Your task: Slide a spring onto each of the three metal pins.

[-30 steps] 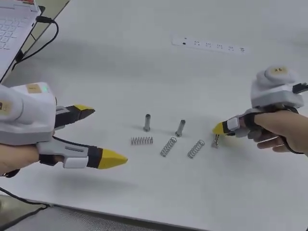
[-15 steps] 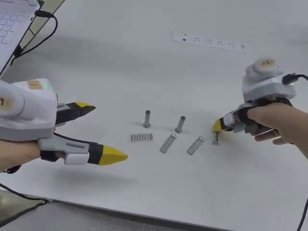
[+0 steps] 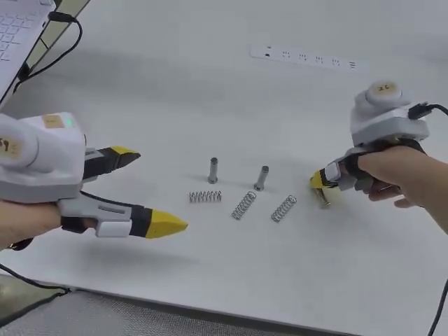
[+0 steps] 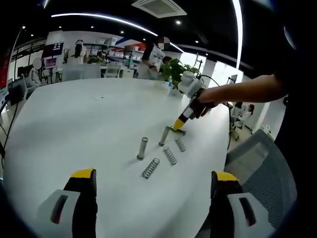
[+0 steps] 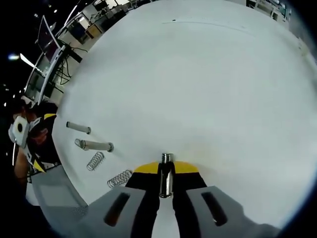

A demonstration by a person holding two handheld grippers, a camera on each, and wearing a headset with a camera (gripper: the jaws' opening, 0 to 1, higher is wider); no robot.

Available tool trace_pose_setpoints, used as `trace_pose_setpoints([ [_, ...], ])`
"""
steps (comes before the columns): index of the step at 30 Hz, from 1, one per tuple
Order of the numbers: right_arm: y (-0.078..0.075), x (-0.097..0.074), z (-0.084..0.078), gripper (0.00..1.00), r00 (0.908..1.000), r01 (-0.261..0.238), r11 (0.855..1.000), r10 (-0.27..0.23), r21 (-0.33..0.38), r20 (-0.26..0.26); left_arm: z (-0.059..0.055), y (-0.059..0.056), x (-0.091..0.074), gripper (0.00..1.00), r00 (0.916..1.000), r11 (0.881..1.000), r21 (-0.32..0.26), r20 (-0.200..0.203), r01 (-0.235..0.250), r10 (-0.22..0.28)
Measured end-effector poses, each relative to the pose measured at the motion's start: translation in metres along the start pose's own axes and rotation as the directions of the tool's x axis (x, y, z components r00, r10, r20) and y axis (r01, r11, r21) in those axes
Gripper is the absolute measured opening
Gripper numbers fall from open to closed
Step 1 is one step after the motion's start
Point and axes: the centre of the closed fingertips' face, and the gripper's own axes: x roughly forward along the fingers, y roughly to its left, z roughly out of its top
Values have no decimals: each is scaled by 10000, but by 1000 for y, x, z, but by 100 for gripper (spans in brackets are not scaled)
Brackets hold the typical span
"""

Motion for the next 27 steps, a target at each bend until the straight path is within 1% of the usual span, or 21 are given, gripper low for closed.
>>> trace_pose_setpoints([
  [4,4,1,0,6,9998,-163,9988,166,-455,54,-1,-1,0,93,10000,10000,22,-23,17,-17],
  [10,8,1,-2,5,9992,-366,9959,377,-824,127,-2,-2,1,92,10000,10000,8,-59,39,-39],
  [17,7,0,-4,5,9984,-515,9943,535,-936,195,-2,-1,1,92,10000,10000,-11,-46,24,-24],
  [18,8,0,-5,5,9980,-563,9934,590,-1003,242,-2,0,0,92,10000,10000,-15,-45,7,-8],
  [22,7,-2,-8,5,9967,-699,9936,732,-883,345,-2,0,0,92,10000,10000,-20,-47,1,-1],
  [27,8,-3,-9,5,9949,-810,9919,864,-976,529,-2,-1,1,92,10000,10000,-14,-59,36,-36],
])
